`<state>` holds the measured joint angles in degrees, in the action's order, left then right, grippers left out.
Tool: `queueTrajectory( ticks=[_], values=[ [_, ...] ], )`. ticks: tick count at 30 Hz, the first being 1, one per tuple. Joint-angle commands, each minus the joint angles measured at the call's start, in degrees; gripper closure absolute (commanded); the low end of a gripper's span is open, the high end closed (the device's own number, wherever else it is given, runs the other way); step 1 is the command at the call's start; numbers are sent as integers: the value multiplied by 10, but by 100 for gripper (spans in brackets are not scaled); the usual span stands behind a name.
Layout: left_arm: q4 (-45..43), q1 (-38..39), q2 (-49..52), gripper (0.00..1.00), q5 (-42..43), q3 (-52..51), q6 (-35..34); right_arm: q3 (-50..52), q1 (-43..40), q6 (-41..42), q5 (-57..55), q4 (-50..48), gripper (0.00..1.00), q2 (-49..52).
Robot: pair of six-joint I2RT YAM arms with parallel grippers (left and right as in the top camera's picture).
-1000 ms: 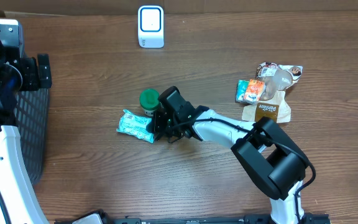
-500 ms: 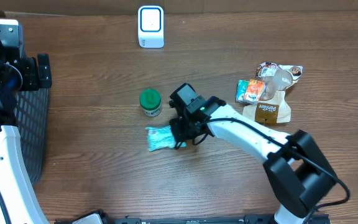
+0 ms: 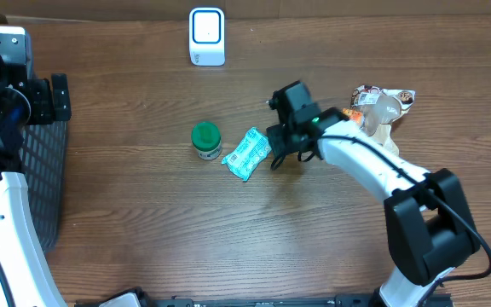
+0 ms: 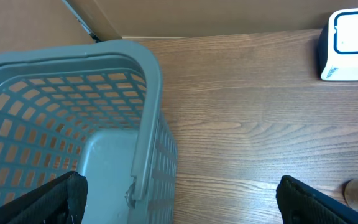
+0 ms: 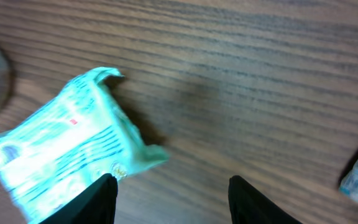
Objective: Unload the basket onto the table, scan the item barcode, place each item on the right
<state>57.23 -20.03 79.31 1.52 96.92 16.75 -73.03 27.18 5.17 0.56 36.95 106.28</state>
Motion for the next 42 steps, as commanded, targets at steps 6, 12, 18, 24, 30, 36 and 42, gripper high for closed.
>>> queueTrajectory(
  ticks=[6, 12, 18, 24, 30, 36, 42],
  values=[
    [-2, -2, 1, 0, 4, 12, 10, -64, 8, 125, 216, 33, 49, -12],
    [-2, -2, 1, 0, 4, 12, 10, -64, 0, 204, 216, 77, 50, -12],
    [-2, -2, 1, 1, 5, 12, 10, -52, -7, 220, 216, 105, 50, -11],
    [-2, -2, 1, 0, 4, 12, 10, -21, 23, 249, 231, 80, 56, 4],
    [-2, -2, 1, 0, 4, 12, 10, 2, 77, 275, 229, 27, 74, 4],
    [-2, -2, 1, 0, 4, 12, 10, 33, 122, 333, 201, -34, 85, 17],
    [-2, -2, 1, 0, 4, 12, 10, 43, 125, 345, 161, -54, 86, 50]
  ],
)
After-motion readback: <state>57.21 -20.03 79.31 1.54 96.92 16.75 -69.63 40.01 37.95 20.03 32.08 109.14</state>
